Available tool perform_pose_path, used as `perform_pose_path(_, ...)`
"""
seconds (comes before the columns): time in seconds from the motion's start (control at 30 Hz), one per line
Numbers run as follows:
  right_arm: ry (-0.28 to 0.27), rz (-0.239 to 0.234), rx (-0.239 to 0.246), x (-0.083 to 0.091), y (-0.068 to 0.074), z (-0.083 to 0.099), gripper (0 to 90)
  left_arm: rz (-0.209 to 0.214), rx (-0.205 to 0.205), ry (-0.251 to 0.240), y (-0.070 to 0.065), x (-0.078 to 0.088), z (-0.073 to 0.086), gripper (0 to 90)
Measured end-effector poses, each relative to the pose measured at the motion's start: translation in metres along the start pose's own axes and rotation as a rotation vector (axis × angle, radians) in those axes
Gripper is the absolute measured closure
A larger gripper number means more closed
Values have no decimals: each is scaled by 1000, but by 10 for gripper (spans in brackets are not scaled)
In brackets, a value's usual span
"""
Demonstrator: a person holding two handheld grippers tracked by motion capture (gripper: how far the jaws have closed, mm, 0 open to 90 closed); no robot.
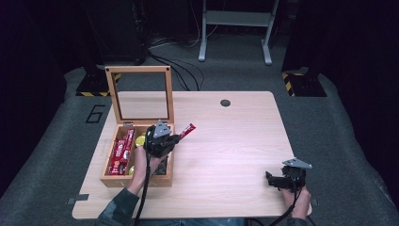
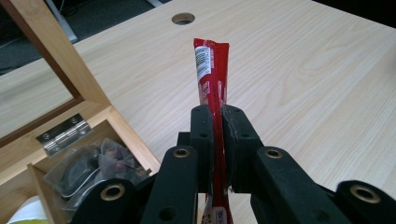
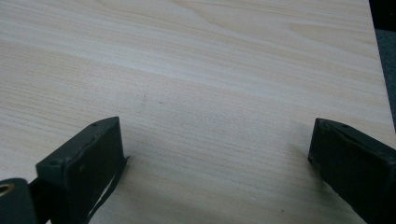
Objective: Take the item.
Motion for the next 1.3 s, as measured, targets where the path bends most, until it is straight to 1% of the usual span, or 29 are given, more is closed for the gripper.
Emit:
perform_pose_path(0.2, -1, 1, 0, 0, 0, 0, 25, 20, 3, 10, -9, -11, -4, 830)
perform_pose_path(0.27, -1, 1, 0, 0, 0, 0, 25, 20, -5, 12, -11, -13, -5, 831)
perform_pose_path(0.47, -1, 1, 0, 0, 0, 0, 25, 37, -11, 20, -21, -21, -10, 831)
perform_pose_path(0.5, -1, 2, 0, 0, 0, 0, 25, 42, -4, 17, -23, -23, -12, 831)
perform_pose_path(0.6, -1, 1, 0, 0, 0, 0, 25, 50, -23, 29, -29, -28, -15, 831)
perform_pose_path(0.63, -1, 1, 0, 0, 0, 0, 25, 51, -17, 25, -32, -31, -17, 831)
perform_pose_path(0.67, -1, 1, 0, 0, 0, 0, 25, 52, -26, 29, -33, -32, -17, 831)
perform_pose_path(0.73, -1, 1, 0, 0, 0, 0, 26, 61, -17, 32, -37, -36, -19, 831)
perform_pose_path(0.8, -1, 1, 0, 0, 0, 0, 26, 65, -20, 38, -41, -40, -21, 831)
perform_pose_path(0.83, -1, 1, 0, 0, 0, 0, 25, 65, -30, 44, -42, -42, -21, 831)
perform_pose_path(0.87, -1, 1, 0, 0, 0, 0, 25, 65, -29, 39, -44, -45, -22, 831)
perform_pose_path(0.97, -1, 2, 0, 0, 0, 0, 25, 69, -25, 46, -47, -52, -25, 831)
perform_pose_path(1.3, -2, 1, 0, 0, 0, 0, 28, 78, -45, 79, -60, -73, -31, 831)
Point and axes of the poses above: each handheld gripper's, and its own axes: x roughly backward along the jaws, z roughly out of its underside, y roughly to its left, the point moved 7 cm from there along -x, roughly forward along the jaws, and after that the axes turned 11 degrees about y, right-handed, at the moved point
